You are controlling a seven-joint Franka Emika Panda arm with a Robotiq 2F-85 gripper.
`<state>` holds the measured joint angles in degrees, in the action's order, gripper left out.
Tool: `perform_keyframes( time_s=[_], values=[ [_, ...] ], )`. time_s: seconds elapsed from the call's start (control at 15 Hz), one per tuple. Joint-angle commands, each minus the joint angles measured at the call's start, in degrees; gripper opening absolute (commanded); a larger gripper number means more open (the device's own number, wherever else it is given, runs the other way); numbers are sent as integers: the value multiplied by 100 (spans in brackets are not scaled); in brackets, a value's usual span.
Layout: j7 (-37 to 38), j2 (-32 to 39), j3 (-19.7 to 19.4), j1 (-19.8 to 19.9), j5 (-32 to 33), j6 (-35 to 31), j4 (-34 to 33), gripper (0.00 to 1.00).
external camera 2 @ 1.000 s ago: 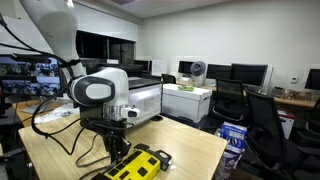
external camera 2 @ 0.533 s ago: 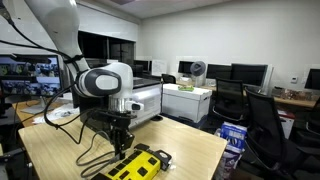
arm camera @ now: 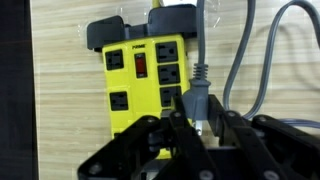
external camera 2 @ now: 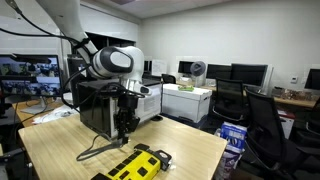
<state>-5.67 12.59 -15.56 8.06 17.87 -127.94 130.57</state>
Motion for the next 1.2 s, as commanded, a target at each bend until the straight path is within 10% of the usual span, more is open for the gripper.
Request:
perform_keyframes(
  time_s=[0.0, 1.13],
  values=[
    [-375, -99, 140, 132, 37, 1184, -447, 8],
    [-2459, 2113, 446, 787, 925, 6693, -3485, 8]
  ],
)
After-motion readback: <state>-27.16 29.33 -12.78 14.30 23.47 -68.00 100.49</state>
